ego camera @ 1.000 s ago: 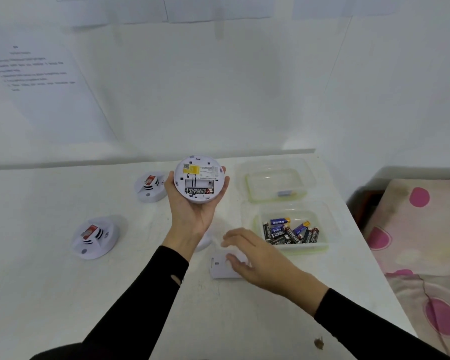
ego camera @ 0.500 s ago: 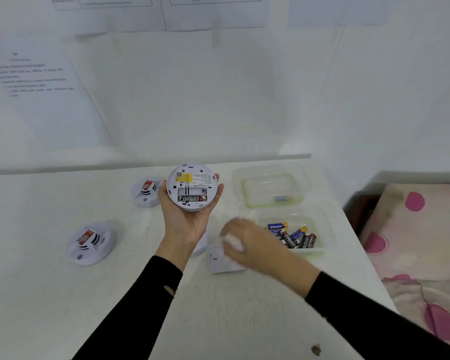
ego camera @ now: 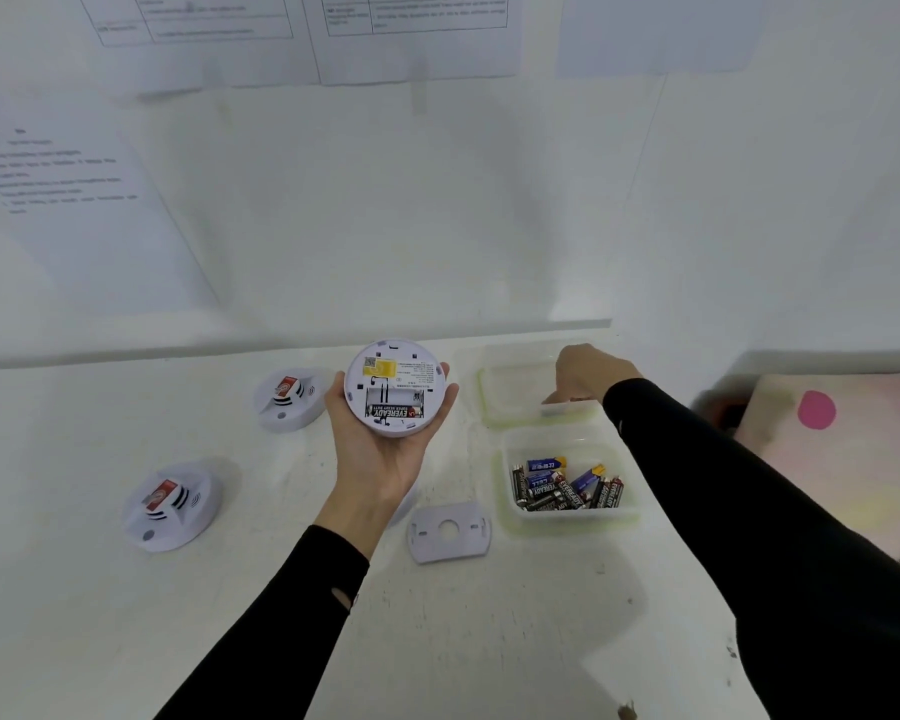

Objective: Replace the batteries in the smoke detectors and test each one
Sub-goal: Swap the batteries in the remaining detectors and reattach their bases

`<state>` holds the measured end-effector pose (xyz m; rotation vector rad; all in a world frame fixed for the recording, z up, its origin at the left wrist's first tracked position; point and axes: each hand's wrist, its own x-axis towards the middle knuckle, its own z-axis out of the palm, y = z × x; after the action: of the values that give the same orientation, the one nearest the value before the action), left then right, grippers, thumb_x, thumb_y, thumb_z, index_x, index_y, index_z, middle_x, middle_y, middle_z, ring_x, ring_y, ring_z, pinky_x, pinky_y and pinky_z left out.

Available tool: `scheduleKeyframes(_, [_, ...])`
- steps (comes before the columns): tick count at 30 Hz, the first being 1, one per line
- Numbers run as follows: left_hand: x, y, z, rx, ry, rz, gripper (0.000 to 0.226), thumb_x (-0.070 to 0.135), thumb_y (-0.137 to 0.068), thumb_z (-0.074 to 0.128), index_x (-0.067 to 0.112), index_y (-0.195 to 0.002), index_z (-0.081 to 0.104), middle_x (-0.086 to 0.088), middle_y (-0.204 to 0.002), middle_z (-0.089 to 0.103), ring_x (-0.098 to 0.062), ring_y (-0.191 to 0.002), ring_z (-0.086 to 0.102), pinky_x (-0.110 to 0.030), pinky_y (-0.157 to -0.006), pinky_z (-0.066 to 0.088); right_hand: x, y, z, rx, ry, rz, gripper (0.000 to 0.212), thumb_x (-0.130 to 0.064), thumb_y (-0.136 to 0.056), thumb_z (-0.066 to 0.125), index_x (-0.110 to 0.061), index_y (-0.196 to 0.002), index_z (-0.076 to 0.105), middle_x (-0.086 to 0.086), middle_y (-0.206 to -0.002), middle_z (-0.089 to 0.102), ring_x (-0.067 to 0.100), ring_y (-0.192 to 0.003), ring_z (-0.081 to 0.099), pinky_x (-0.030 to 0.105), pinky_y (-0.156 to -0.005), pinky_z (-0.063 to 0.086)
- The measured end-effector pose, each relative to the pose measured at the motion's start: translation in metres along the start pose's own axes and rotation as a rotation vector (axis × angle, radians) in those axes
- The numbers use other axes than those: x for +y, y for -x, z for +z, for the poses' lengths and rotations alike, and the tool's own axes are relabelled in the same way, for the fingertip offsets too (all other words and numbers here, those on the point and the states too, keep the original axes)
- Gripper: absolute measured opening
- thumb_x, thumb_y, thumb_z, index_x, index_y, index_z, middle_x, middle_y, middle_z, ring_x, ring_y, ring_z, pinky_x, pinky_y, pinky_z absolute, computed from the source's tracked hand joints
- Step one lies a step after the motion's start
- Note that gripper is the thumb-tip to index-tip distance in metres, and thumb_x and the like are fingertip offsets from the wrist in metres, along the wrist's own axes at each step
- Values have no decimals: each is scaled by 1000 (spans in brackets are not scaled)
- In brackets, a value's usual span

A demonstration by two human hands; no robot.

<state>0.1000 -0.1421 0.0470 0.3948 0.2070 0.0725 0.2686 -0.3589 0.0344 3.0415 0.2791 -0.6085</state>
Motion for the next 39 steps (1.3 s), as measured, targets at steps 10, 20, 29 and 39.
scheduleKeyframes(10, [-2, -2, -4, 8, -13, -11, 58, 51, -97, 41, 12, -137, 56, -22, -124, 67, -46, -121, 59, -59, -95, 51, -5, 39, -11, 281, -746, -165, 23, -28, -93, 62, -7, -98, 71, 5, -93, 68, 23, -86, 61, 27, -73, 45])
scheduleKeyframes(20, [-12, -3, -2, 26, -71, -11, 60, 54, -100, 35, 9, -131, 59, -22, -121, 68, -37, -108, 67, -53, -92, 55, -85, 141, -14, 476, -1247, -659, 16, -7, -82, 74, -7, -96, 66, 4, -89, 74, 15, -84, 70, 23, -80, 54])
scheduleKeyframes(29, [-7, 6, 9, -36, -220, -302, 54, 52, -100, 38, 13, -98, 76, -14, -113, 72, -29, -113, 64, -49, -98, 48, -99, 126, -18, 531, -718, -858, 10, -16, -88, 68, -13, -94, 75, 1, -87, 70, 12, -80, 63, 29, -74, 50])
scheduleKeyframes(39, [6, 1, 11, -22, -147, -486, 33, 42, -97, 48, 13, -109, 60, -11, -106, 68, -27, -100, 67, -45, -92, 53, -98, 114, 1, 653, -616, -1009, 15, -13, -93, 60, -11, -103, 72, 3, -103, 65, 16, -93, 57, 26, -88, 44])
